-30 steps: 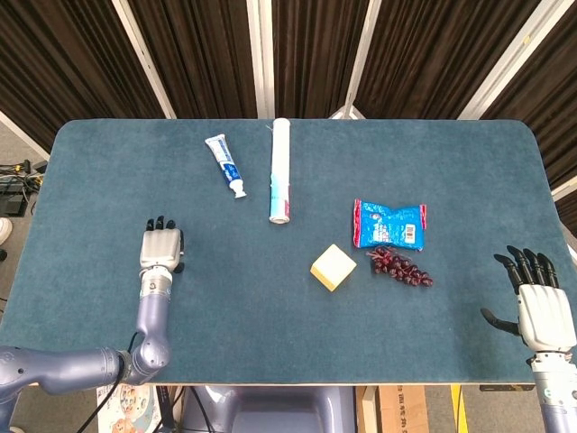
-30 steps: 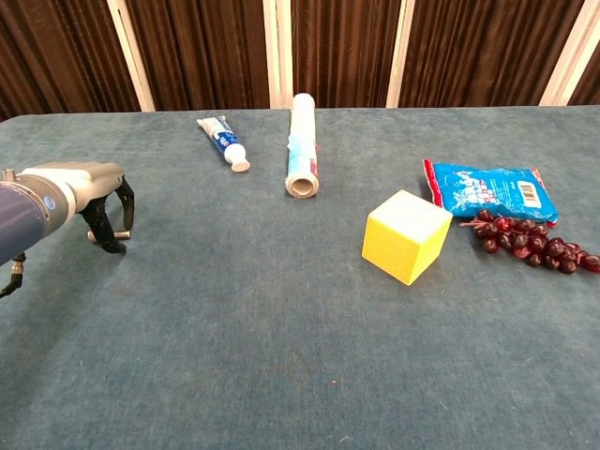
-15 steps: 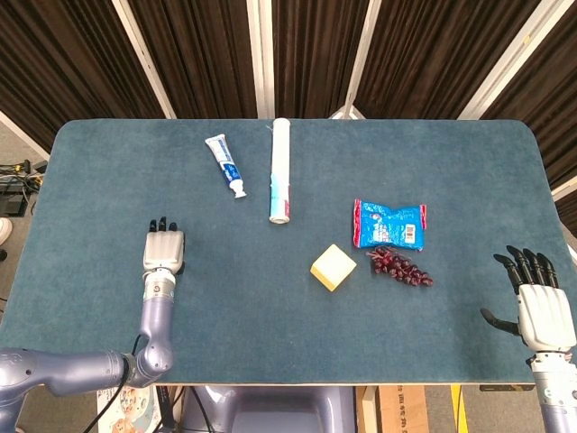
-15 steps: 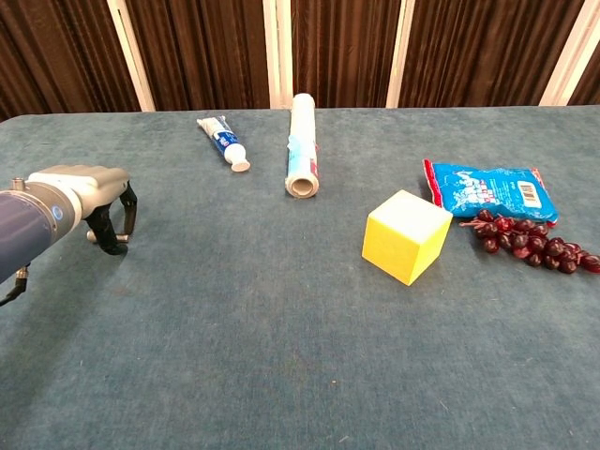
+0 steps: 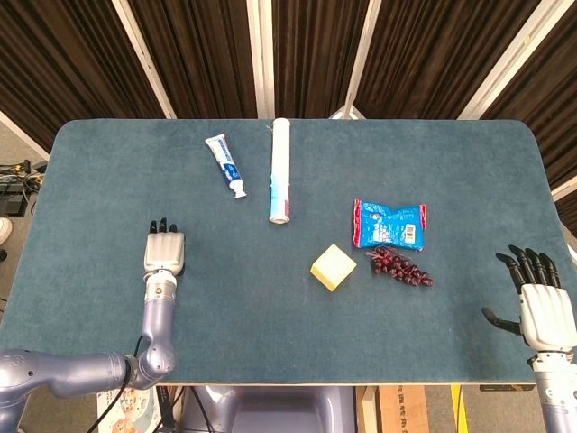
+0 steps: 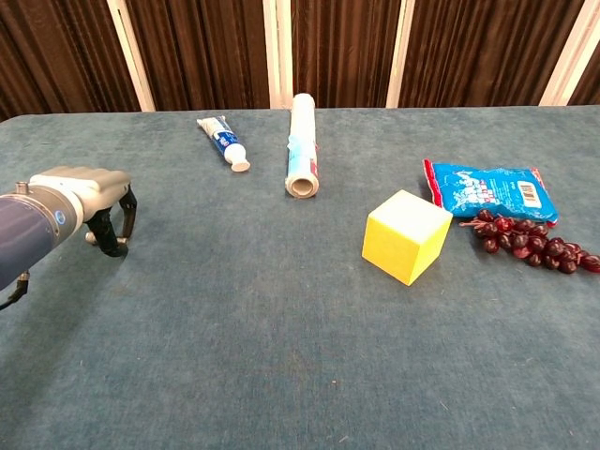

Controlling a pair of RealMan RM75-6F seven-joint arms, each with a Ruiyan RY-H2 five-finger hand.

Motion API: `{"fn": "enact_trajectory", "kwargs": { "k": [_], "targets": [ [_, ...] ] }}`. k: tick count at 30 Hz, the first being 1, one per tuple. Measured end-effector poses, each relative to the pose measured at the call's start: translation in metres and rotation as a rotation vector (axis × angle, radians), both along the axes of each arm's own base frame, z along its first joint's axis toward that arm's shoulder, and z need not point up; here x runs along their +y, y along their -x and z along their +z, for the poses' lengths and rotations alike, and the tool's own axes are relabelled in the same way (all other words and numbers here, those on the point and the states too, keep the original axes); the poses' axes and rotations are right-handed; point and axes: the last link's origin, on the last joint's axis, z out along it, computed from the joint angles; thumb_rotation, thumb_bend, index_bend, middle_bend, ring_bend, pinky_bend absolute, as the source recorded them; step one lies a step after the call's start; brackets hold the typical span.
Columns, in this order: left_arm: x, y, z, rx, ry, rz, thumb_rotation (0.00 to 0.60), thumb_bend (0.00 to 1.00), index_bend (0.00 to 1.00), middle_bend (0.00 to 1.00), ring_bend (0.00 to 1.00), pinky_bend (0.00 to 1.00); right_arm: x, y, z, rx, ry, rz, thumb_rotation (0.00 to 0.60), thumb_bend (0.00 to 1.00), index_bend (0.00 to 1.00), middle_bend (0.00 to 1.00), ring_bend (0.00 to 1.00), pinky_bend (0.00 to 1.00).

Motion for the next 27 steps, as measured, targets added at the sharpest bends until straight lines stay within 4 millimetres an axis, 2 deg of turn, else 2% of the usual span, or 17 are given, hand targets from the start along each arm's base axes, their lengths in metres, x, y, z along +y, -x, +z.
{"fn": "enact_trajectory", "kwargs": {
  "k": [27],
  "targets": [
    [-0.0042, 0.0011, 0.007, 0.055, 0.016, 0.002, 0.6, 0.44, 0.54, 0.19, 0.0, 0.0, -0.0017, 0.0005, -0.0003, -0.006, 0.022, -0.009, 0.6, 0.15, 0.19, 0.12, 0.05, 0.0]
  ]
}}
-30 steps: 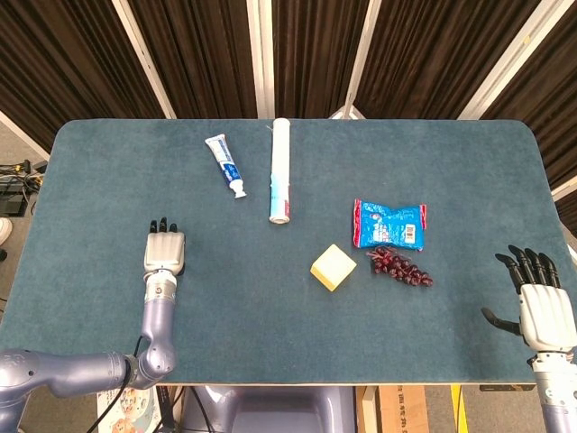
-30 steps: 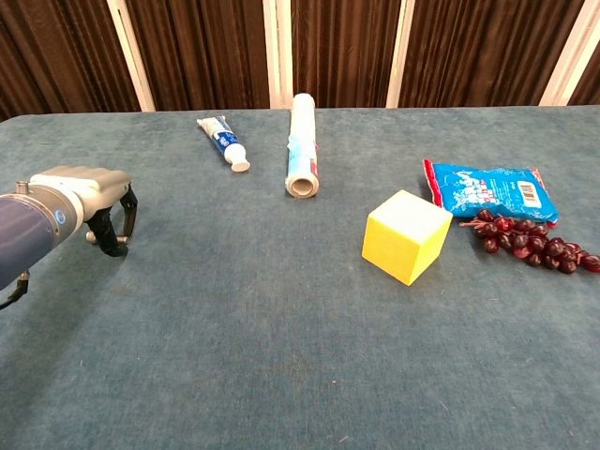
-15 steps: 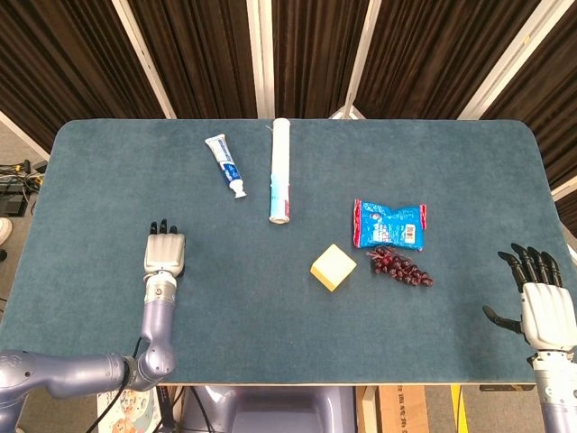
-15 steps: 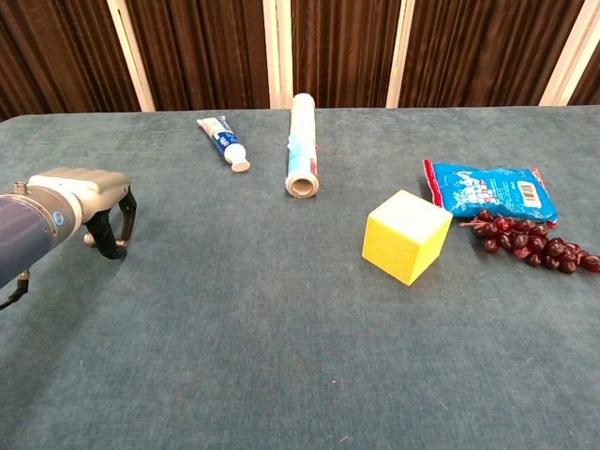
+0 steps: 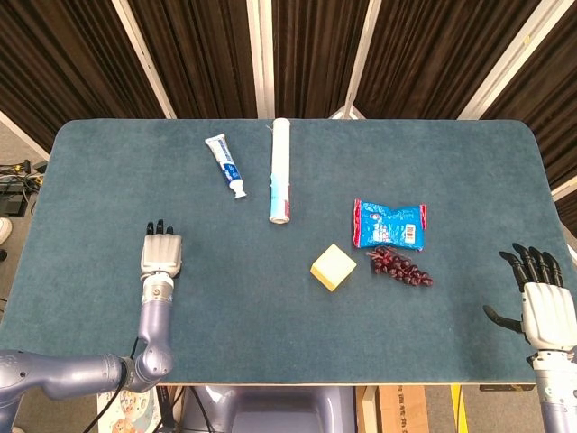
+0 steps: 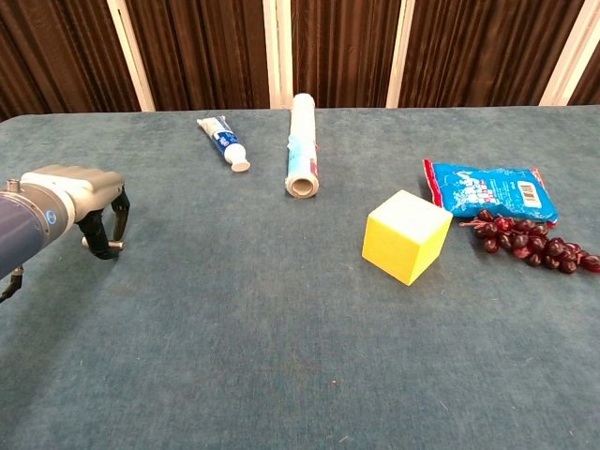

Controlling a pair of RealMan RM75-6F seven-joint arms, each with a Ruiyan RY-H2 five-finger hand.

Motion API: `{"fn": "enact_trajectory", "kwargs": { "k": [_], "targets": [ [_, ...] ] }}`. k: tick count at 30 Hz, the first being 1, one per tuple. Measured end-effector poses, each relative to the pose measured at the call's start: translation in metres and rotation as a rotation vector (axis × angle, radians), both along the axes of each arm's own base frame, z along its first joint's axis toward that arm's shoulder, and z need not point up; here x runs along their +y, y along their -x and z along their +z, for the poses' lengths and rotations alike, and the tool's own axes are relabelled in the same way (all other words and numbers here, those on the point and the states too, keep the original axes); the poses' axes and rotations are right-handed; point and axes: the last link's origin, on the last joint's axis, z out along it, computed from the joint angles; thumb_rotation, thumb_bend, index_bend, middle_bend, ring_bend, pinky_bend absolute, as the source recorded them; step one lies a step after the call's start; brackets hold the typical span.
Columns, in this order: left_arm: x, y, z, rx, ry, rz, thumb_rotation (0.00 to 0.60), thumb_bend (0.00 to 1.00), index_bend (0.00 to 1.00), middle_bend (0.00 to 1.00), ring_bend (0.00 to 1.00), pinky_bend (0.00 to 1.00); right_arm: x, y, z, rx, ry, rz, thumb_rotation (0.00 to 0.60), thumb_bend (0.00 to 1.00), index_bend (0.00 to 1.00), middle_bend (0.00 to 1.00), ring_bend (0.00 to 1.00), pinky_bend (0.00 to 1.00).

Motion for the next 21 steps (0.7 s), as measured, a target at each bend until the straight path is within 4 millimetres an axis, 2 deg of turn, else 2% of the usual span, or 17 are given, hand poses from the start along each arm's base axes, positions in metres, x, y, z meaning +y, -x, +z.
{"fn": "enact_trajectory", "kwargs": {
  "k": [21],
  "targets": [
    [-0.0012, -0.002, -0.0079, 0.016, 0.009, -0.013, 0.6, 0.46, 0.56, 0.21, 0.0, 0.0, -0.0006, 0.0012, 0.0006, -0.005, 0.0, -0.004, 0.6, 0.15, 0.19, 0.11, 0.05, 0.0]
  ]
}}
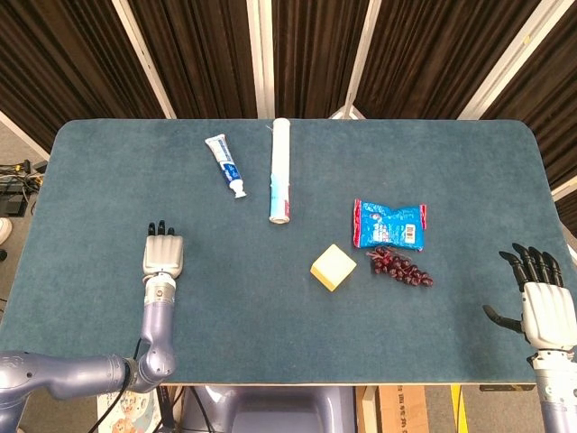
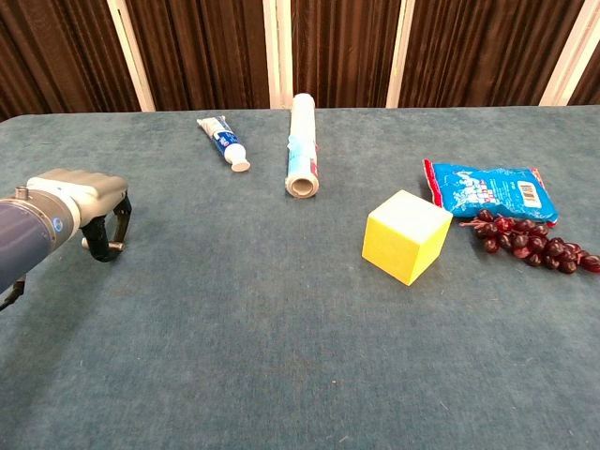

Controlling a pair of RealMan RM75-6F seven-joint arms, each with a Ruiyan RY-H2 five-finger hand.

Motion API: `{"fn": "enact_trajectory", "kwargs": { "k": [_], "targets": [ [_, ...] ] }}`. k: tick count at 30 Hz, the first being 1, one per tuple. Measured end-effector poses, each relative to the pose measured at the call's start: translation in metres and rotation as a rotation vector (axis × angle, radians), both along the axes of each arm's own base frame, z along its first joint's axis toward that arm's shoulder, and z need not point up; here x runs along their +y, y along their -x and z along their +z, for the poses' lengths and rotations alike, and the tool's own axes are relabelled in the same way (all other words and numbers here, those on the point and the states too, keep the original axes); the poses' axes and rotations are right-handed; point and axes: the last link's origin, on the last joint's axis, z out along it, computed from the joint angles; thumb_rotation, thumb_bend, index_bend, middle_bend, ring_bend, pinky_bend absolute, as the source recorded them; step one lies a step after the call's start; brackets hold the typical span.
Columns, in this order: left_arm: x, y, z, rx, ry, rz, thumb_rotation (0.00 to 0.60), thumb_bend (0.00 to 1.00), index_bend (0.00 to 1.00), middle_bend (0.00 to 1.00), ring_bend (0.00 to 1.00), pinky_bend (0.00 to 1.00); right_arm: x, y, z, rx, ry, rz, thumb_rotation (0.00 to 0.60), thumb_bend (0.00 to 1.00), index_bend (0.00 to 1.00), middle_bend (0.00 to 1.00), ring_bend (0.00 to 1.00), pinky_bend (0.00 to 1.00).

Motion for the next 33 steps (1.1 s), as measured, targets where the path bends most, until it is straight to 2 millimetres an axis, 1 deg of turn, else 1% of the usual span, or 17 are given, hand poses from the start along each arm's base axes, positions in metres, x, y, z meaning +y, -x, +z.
{"fn": "enact_trajectory", "kwargs": {
  "k": [11, 16, 22, 24, 29, 33],
  "targets": [
    [0.001, 0.0, 0.001, -0.005, -0.005, 0.003, 0.6, 0.5, 0.57, 0.23, 0.0, 0.0, 0.0, 0.0, -0.001, -0.001, -0.003, 0.004, 0.6, 0.15, 0.19, 0.12, 0.06, 0.0],
    [0.002, -0.004, 0.007, -0.086, -0.022, -0.018, 0.6, 0.51, 0.58, 0.23, 0.0, 0.0, 0.0, -0.001, -0.002, 0.0, -0.006, 0.006, 0.6, 0.15, 0.19, 0.11, 0.06, 0.0],
    [0.004, -0.007, 0.024, -0.167, -0.038, -0.037, 0.6, 0.51, 0.58, 0.23, 0.0, 0.0, 0.0, -0.002, -0.004, -0.003, -0.014, 0.011, 0.6, 0.15, 0.19, 0.11, 0.06, 0.0],
    [0.005, -0.006, 0.03, -0.19, -0.042, -0.038, 0.6, 0.51, 0.59, 0.24, 0.0, 0.0, 0.0, -0.003, -0.004, -0.004, -0.014, 0.012, 0.6, 0.15, 0.19, 0.11, 0.06, 0.0],
    [0.004, -0.002, 0.034, -0.269, -0.041, -0.037, 0.6, 0.51, 0.59, 0.24, 0.0, 0.0, 0.0, -0.002, -0.005, -0.002, -0.018, 0.01, 0.6, 0.15, 0.19, 0.12, 0.06, 0.0],
    [0.004, 0.001, 0.038, -0.38, -0.043, -0.024, 0.6, 0.51, 0.59, 0.24, 0.0, 0.0, 0.0, -0.003, -0.005, -0.001, -0.017, 0.01, 0.6, 0.15, 0.19, 0.11, 0.06, 0.0]
  ]
}}
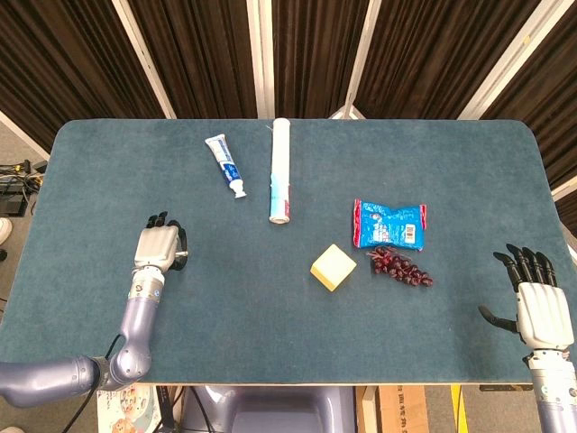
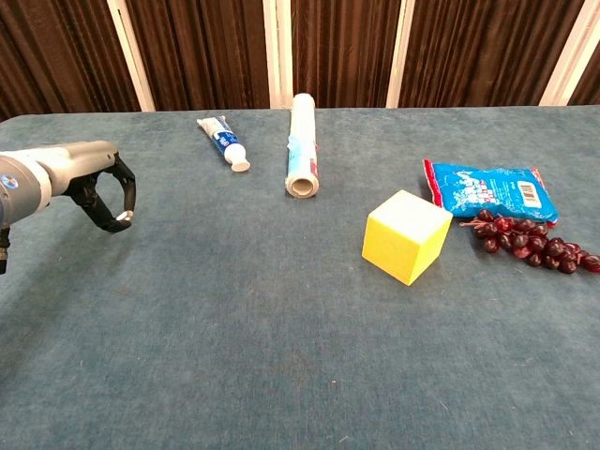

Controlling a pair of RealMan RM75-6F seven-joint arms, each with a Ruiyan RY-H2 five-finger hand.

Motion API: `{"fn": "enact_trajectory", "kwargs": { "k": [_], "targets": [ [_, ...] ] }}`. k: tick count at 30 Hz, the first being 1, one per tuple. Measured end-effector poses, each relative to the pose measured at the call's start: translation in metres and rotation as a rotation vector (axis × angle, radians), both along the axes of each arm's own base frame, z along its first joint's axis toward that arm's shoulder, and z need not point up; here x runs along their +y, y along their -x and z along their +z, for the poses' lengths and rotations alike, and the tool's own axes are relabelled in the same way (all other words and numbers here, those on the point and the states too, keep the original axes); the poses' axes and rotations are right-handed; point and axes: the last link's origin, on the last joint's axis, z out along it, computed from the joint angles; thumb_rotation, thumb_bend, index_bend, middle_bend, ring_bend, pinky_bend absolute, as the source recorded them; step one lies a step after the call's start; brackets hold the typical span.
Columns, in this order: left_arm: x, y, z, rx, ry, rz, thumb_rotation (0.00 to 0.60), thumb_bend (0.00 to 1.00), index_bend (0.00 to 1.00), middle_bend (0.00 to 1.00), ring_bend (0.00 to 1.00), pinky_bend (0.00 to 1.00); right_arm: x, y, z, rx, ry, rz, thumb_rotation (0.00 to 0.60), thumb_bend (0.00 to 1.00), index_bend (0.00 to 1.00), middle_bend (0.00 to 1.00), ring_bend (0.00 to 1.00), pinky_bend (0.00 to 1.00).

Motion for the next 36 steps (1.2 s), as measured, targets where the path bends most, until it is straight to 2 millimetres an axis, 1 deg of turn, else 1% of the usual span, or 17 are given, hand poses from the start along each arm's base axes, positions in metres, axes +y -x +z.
{"fn": "enact_trajectory", "kwargs": {
  "k": [12, 17, 22, 30, 36],
  "targets": [
    [0.002, 0.004, 0.016, -0.311, -0.004, -0.006, 0.6, 0.51, 0.59, 0.24, 0.0, 0.0, 0.0, -0.002, -0.003, 0.005, -0.017, 0.0, 0.6, 0.15, 0.19, 0.12, 0.06, 0.0],
    [-0.001, 0.004, 0.016, -0.451, 0.014, -0.008, 0.6, 0.51, 0.59, 0.24, 0.0, 0.0, 0.0, -0.001, -0.002, 0.0, -0.011, -0.002, 0.6, 0.15, 0.19, 0.11, 0.06, 0.0],
    [-0.003, 0.011, 0.015, -0.606, 0.051, 0.025, 0.6, 0.51, 0.59, 0.23, 0.0, 0.0, 0.0, 0.0, -0.002, -0.001, -0.009, -0.003, 0.6, 0.15, 0.19, 0.12, 0.06, 0.0],
    [-0.002, 0.023, 0.016, -0.718, 0.09, 0.067, 0.6, 0.51, 0.59, 0.23, 0.0, 0.0, 0.0, -0.001, -0.003, 0.002, -0.014, -0.003, 0.6, 0.15, 0.19, 0.12, 0.06, 0.0],
    [0.0, 0.025, 0.016, -0.752, 0.09, 0.045, 0.6, 0.51, 0.59, 0.24, 0.0, 0.0, 0.0, -0.001, -0.005, -0.009, -0.025, -0.004, 0.6, 0.15, 0.19, 0.11, 0.06, 0.0]
  ]
}}
